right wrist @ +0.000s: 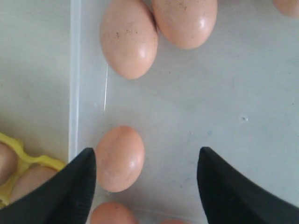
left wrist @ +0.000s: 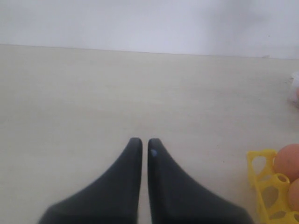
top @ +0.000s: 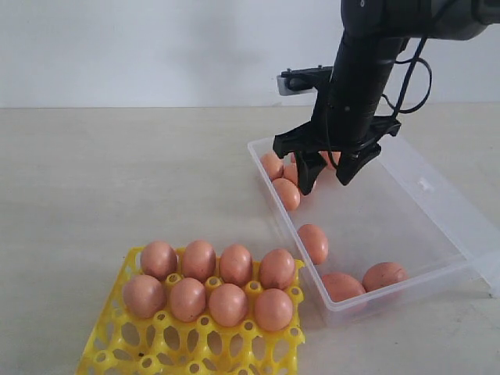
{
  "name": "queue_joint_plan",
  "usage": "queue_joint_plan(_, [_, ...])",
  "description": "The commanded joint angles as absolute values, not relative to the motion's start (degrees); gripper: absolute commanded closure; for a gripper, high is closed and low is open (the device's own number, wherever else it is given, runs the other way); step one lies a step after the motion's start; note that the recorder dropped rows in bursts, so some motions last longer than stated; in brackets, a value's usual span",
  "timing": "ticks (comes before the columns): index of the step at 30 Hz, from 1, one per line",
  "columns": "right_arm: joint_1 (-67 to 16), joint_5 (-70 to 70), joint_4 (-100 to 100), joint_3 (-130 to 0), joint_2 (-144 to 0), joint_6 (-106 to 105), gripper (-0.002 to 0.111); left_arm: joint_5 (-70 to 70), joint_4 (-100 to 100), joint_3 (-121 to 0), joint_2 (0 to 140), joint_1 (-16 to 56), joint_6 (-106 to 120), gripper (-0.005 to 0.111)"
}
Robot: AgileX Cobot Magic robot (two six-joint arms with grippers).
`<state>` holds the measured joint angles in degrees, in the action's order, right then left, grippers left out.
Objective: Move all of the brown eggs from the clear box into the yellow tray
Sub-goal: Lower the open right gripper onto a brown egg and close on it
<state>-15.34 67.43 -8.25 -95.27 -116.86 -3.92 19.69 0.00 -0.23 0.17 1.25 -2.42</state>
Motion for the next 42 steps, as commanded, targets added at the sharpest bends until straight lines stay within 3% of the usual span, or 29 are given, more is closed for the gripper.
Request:
queue_joint_plan(1, [-14.85,63.93,-8.76,-93.70,-116.71,-3.18,0.053,19.34,0.00,0.00,0.00,1.29,-2.18,0.103])
queue_joint_plan(10, [-14.85,58.32,-11.02,-85.79,-116.71,-3.60,0.053,19.34,0.00,0.00,0.00,1.29,-2.18,0.103])
queue_joint_plan(42, [-14.85,56.90,-14.13,-83.77,-118.52,-8.28,0.053,19.34,0.00,0.00,0.00,1.29,-2.18,0.103])
